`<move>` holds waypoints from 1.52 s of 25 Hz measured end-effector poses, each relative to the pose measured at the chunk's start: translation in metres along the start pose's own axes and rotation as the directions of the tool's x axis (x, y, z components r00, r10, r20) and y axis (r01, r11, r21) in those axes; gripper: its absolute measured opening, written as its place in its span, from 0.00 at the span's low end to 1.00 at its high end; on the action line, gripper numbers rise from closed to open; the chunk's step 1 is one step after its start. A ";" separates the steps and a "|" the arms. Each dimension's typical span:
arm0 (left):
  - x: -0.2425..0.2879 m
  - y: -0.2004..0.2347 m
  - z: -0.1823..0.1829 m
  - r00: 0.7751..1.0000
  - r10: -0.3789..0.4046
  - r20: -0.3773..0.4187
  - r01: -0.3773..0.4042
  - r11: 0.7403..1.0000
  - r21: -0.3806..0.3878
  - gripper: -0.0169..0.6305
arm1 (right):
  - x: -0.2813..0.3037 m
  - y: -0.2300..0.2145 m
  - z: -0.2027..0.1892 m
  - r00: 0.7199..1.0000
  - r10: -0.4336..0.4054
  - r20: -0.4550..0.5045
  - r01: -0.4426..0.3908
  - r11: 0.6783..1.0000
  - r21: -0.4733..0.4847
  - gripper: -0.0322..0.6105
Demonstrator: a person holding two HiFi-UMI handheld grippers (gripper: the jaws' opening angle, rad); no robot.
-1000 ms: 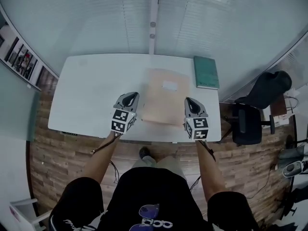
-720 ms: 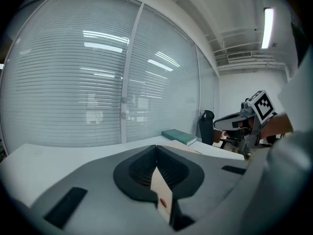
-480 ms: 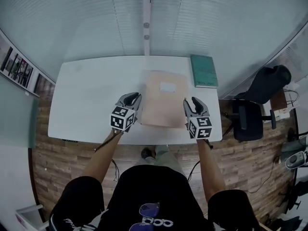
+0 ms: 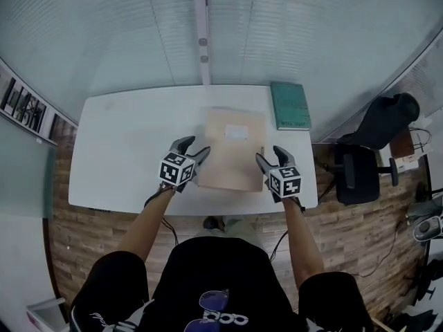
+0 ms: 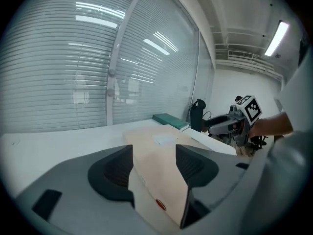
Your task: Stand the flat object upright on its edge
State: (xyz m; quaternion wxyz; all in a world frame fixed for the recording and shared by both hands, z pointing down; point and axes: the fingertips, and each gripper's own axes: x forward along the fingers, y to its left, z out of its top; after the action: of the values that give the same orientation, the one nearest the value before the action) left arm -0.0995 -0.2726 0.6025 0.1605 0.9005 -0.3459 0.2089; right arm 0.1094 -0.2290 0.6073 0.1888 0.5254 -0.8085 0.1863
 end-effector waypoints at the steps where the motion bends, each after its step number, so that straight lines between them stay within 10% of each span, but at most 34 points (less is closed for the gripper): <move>1: 0.003 0.002 -0.002 1.000 -0.002 -0.010 0.002 1.000 -0.003 0.43 | 0.003 -0.002 -0.004 1.000 0.005 -0.011 -0.004 1.000 0.005 0.49; 20: 0.051 0.012 -0.037 0.993 -0.082 -0.089 0.056 0.963 -0.264 0.53 | 0.057 -0.021 -0.043 0.975 0.186 -0.121 -0.149 0.953 0.263 0.53; 38: 0.071 0.007 -0.050 0.980 -0.114 -0.162 0.052 0.937 -0.344 0.54 | 0.072 -0.018 -0.057 0.956 0.252 -0.148 -0.181 0.910 0.374 0.53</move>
State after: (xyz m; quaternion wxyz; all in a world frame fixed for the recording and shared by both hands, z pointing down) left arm -0.0703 -0.2953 0.6810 0.3520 0.8509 -0.3222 0.2196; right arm 0.1055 -0.2640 0.6939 0.1459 0.4370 -0.7926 0.3994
